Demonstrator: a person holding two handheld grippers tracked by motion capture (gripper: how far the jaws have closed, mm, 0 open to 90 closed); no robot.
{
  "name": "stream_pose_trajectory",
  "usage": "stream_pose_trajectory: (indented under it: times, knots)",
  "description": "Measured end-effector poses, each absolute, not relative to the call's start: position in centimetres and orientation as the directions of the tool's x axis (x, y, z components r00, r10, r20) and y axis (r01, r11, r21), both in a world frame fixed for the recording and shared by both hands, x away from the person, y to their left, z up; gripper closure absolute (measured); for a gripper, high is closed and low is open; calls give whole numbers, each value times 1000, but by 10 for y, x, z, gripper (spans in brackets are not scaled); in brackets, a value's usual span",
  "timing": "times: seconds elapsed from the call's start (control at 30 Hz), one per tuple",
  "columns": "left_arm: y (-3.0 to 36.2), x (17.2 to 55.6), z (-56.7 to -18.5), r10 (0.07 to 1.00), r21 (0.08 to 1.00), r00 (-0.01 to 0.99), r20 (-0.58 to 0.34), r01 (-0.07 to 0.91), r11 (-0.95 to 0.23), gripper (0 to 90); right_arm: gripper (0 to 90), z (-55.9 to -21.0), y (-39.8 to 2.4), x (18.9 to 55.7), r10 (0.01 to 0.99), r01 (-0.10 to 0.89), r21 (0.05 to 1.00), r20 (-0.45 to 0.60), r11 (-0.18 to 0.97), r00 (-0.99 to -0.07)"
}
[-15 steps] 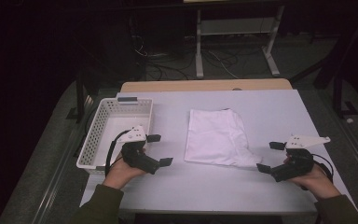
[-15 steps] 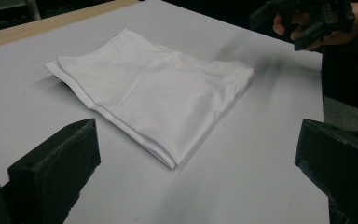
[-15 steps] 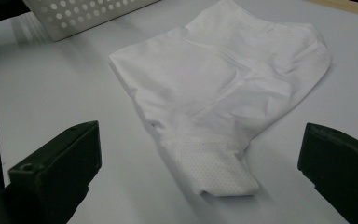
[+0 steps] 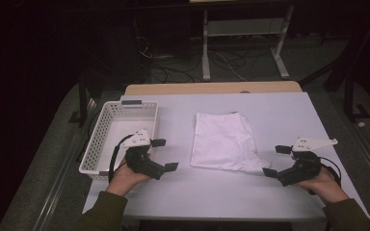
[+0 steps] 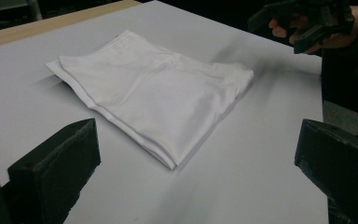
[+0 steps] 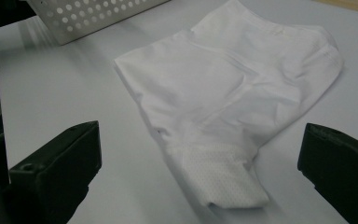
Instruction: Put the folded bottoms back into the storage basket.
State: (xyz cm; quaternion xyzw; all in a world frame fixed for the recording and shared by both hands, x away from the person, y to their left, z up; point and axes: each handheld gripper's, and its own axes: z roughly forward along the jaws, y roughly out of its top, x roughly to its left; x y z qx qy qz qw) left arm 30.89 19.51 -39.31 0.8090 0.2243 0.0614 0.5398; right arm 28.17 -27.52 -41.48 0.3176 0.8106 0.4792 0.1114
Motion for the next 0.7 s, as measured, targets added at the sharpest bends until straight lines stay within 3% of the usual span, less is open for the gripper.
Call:
stream_pose_trajectory:
  times: [0.7]
  knots:
    - [195, 310, -393, 435, 898, 887, -153, 308, -314, 0, 0, -415, -251, 294, 575, 392, 840, 122, 374, -809]
